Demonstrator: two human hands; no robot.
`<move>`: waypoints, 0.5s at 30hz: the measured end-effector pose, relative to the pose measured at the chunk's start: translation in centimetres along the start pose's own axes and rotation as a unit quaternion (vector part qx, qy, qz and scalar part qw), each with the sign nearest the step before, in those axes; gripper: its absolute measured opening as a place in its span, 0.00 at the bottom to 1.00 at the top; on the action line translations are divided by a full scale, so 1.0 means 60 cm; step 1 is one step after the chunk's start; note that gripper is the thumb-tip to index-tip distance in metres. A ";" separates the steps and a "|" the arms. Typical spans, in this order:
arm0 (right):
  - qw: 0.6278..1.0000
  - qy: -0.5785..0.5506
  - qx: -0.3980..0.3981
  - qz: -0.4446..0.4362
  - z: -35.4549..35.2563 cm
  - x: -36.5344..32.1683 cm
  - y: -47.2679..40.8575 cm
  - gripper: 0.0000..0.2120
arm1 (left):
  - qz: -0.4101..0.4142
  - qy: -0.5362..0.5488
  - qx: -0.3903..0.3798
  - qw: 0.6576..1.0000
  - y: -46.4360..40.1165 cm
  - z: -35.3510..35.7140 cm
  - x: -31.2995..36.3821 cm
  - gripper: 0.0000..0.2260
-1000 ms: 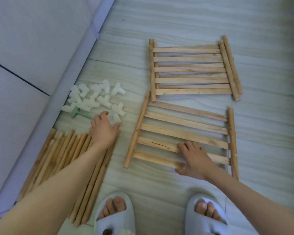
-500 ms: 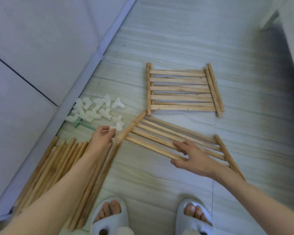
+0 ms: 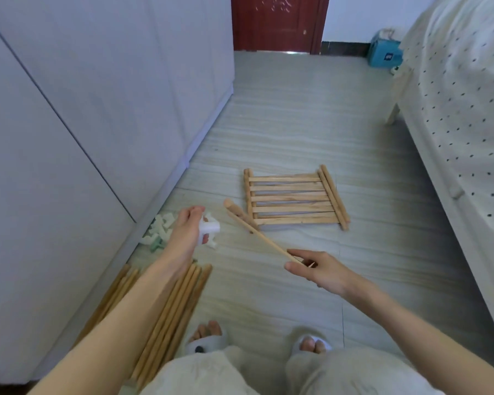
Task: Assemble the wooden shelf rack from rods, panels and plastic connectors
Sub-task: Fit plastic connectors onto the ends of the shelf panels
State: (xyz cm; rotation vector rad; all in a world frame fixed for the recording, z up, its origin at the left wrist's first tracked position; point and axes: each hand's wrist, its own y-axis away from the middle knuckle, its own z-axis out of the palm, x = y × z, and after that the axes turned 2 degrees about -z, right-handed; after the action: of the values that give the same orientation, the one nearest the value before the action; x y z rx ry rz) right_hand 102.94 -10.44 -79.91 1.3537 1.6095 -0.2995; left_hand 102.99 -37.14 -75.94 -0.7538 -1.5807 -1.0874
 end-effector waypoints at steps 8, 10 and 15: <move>0.999 0.010 -0.041 0.028 0.006 0.039 -0.008 0.28 | 0.101 -0.134 0.004 0.986 -0.031 0.031 -0.021 0.11; 0.998 0.004 -0.046 0.036 0.005 0.047 -0.018 0.27 | 0.114 -0.157 0.005 0.981 -0.044 0.038 -0.024 0.11; 0.997 0.007 -0.056 0.044 0.007 0.058 -0.031 0.26 | 0.133 -0.237 0.000 0.962 -0.054 0.053 -0.034 0.13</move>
State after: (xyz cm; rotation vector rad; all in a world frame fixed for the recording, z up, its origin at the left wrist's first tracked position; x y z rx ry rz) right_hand 101.89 -9.24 -83.56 1.3384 1.5497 -0.1441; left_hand 99.49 -35.40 -78.98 -1.2566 -1.8051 -0.7410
